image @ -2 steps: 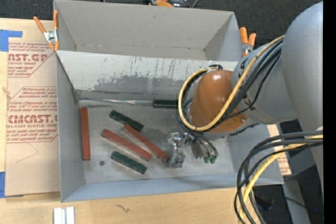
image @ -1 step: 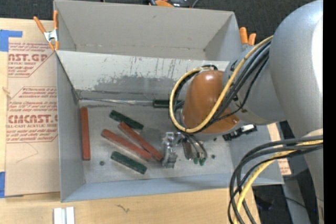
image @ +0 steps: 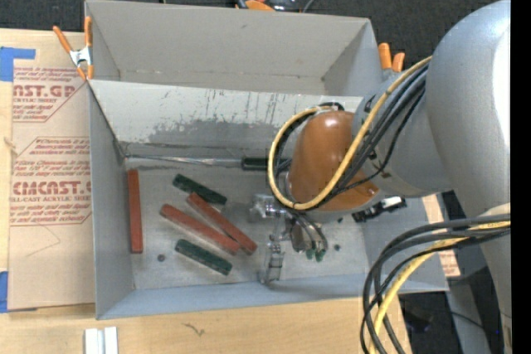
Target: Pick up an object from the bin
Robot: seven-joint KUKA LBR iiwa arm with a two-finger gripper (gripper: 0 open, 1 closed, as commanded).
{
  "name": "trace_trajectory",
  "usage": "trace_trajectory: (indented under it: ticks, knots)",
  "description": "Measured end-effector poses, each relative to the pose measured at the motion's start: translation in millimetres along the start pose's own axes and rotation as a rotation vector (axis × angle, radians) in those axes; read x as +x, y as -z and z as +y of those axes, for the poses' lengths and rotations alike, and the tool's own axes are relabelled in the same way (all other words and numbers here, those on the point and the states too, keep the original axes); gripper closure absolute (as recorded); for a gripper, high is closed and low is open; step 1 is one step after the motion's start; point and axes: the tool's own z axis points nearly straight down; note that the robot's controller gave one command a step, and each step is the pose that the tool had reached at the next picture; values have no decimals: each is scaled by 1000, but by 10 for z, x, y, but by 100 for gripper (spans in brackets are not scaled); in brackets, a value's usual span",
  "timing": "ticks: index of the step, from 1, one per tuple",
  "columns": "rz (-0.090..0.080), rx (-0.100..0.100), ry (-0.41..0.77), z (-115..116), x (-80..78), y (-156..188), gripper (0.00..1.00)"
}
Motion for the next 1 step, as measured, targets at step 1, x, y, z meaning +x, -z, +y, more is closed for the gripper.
trace_trajectory:
  ticks: [1]
  knots:
    - [-1,-2,54,496,-3,2,0]
